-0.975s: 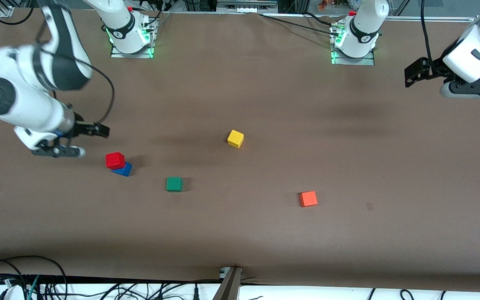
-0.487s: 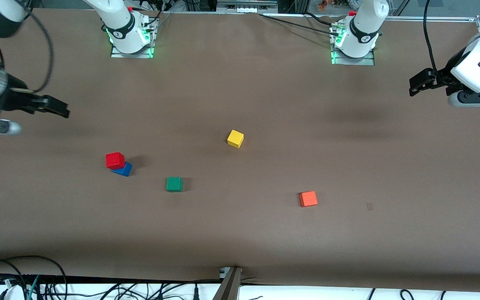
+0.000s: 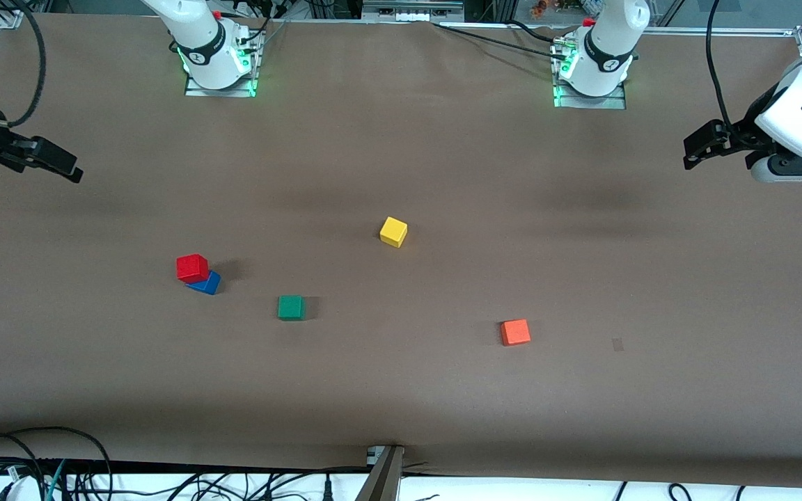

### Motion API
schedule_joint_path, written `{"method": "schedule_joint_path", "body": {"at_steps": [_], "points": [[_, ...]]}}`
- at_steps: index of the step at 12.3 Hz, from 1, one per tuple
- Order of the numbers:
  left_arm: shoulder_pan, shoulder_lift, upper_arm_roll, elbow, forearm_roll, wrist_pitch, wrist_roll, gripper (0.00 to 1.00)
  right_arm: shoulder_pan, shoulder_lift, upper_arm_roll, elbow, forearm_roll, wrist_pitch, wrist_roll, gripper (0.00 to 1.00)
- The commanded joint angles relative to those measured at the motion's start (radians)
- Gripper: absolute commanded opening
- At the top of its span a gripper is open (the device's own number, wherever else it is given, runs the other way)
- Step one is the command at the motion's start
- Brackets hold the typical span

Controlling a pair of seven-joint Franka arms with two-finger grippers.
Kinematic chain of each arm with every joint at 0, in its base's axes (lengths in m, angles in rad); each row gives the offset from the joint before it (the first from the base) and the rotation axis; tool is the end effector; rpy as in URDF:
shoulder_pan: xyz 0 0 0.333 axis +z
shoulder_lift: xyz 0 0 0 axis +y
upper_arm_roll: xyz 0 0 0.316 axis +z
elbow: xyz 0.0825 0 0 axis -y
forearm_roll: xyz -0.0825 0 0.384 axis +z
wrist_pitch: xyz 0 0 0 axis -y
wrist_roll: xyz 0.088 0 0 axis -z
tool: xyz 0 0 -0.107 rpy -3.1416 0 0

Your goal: Pass red block to right arm, stack on blue

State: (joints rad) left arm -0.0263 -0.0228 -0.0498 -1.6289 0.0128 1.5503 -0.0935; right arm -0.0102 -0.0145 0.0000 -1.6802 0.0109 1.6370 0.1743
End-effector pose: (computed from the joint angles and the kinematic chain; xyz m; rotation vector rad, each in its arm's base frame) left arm 0.5424 -0.0403 0.6079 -3.1217 -0.0271 0.0850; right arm 0.5529 -0.0045 0.5864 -3.1193 0.2900 0.0462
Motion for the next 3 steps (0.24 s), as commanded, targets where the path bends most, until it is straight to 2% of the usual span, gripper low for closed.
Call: {"method": "schedule_joint_path", "body": {"at_steps": [1, 3], "points": [[0.002, 0.027, 0.005, 0.030, -0.016, 0.013, 0.006, 1.00, -0.002, -0.042, 0.014, -0.061, -0.012, 0.027, -0.004, 1.00], [0.000, 0.078, 0.005, 0.070, -0.007, 0.011, 0.008, 1.00, 0.002, -0.042, 0.005, -0.059, -0.012, 0.027, -0.004, 1.00]]}}
